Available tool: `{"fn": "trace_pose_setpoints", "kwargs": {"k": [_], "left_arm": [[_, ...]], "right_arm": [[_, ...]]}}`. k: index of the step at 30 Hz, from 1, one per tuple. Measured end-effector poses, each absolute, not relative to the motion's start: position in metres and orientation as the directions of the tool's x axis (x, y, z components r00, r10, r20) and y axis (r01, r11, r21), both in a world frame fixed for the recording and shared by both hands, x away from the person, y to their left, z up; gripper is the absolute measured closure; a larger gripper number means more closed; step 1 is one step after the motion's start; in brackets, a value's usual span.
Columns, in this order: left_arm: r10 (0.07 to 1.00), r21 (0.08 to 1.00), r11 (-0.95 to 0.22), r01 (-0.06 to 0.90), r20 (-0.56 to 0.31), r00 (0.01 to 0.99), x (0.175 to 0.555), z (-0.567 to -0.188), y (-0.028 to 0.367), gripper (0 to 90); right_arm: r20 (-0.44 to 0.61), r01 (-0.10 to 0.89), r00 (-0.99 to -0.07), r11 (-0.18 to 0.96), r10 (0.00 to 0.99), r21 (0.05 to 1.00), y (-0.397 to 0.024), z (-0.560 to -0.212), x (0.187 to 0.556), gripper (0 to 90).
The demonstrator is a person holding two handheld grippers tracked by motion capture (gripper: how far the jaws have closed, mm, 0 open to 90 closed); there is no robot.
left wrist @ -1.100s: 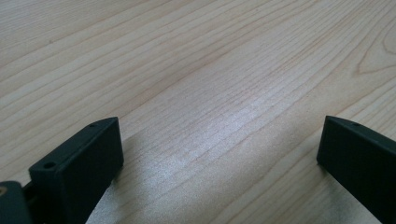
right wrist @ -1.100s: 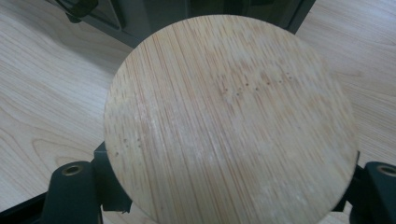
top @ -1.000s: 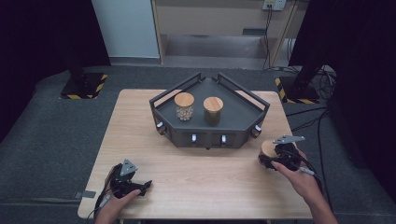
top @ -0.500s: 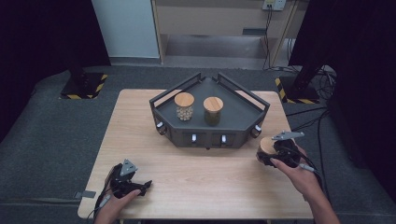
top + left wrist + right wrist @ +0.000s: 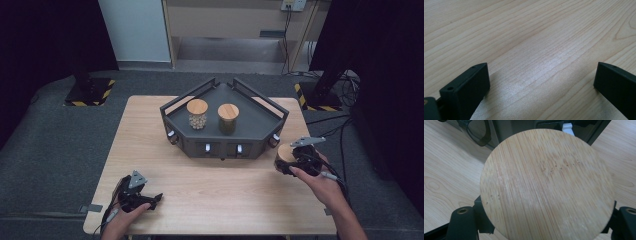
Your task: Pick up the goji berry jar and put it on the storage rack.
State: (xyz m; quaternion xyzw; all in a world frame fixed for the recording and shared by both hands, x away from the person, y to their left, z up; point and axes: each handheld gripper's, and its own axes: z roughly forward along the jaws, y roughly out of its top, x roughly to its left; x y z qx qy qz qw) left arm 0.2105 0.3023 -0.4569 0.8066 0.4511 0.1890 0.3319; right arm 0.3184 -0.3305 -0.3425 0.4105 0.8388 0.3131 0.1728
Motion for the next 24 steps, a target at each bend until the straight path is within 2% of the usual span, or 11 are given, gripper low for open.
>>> {"fn": "trace_pose_setpoints", "kwargs": {"k": [24], "left_arm": [[0.85, 0.705, -0.377, 0.601, 0.006, 0.527, 0.212, -0.457, 0.303, 0.0]], "right_arm": [[-0.051, 0.574, -0.624, 0.502, 0.78, 0.647, -0.315, -0.32, 0.329, 26.1]]}}
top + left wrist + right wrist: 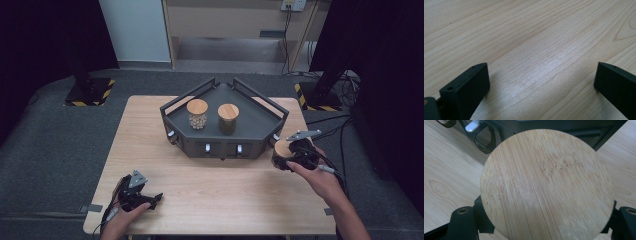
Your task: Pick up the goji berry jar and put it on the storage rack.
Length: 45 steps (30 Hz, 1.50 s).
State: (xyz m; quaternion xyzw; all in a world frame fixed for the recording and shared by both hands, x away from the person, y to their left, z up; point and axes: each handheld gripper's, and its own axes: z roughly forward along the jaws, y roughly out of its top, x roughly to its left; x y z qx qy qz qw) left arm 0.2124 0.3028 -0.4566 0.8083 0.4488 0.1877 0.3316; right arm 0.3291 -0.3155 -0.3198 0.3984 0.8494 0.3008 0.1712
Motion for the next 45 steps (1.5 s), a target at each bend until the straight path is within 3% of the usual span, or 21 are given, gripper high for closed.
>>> {"fn": "trace_pose_setpoints", "kwargs": {"k": [45], "left_arm": [[0.852, 0.704, -0.375, 0.603, 0.006, 0.523, 0.212, -0.457, 0.302, 0.0]], "right_arm": [[-0.09, 0.514, -0.657, 0.533, 0.749, 0.672, -0.289, -0.254, 0.358, 26.1]]}}
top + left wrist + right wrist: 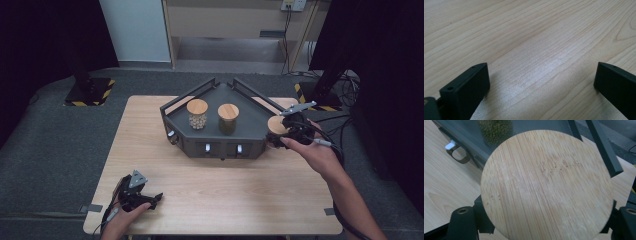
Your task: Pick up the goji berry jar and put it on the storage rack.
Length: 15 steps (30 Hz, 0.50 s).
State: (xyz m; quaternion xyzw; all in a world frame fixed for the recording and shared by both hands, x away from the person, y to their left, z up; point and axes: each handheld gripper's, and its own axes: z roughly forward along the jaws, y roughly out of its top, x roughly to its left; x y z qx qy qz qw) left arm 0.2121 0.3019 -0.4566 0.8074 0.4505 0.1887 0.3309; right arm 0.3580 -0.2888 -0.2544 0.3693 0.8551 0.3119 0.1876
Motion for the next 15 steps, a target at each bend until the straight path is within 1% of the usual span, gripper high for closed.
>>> {"fn": "trace_pose_setpoints", "kwargs": {"k": [15], "left_arm": [[0.852, 0.704, -0.375, 0.603, 0.006, 0.523, 0.212, -0.457, 0.302, 0.0]], "right_arm": [[-0.104, 0.506, -0.665, 0.548, 0.74, 0.666, -0.275, -0.244, 0.374, 26.1]]}}
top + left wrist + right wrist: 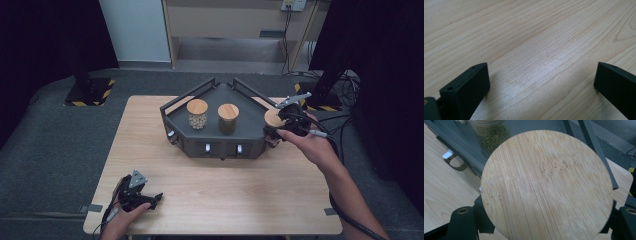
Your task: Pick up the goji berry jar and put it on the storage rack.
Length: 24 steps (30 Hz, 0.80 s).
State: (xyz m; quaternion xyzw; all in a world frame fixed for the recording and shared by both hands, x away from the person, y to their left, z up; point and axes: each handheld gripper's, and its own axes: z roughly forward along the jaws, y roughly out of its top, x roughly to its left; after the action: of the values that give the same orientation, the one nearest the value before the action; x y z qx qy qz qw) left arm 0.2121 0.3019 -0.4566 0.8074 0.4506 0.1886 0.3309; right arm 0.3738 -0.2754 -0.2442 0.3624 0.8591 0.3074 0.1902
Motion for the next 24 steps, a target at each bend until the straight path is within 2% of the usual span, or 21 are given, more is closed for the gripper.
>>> {"fn": "trace_pose_setpoints", "kwargs": {"k": [24], "left_arm": [[0.852, 0.704, -0.375, 0.603, 0.006, 0.523, 0.212, -0.457, 0.302, 0.0]], "right_arm": [[-0.095, 0.513, -0.65, 0.528, 0.754, 0.677, -0.263, -0.236, 0.397, 26.1]]}}
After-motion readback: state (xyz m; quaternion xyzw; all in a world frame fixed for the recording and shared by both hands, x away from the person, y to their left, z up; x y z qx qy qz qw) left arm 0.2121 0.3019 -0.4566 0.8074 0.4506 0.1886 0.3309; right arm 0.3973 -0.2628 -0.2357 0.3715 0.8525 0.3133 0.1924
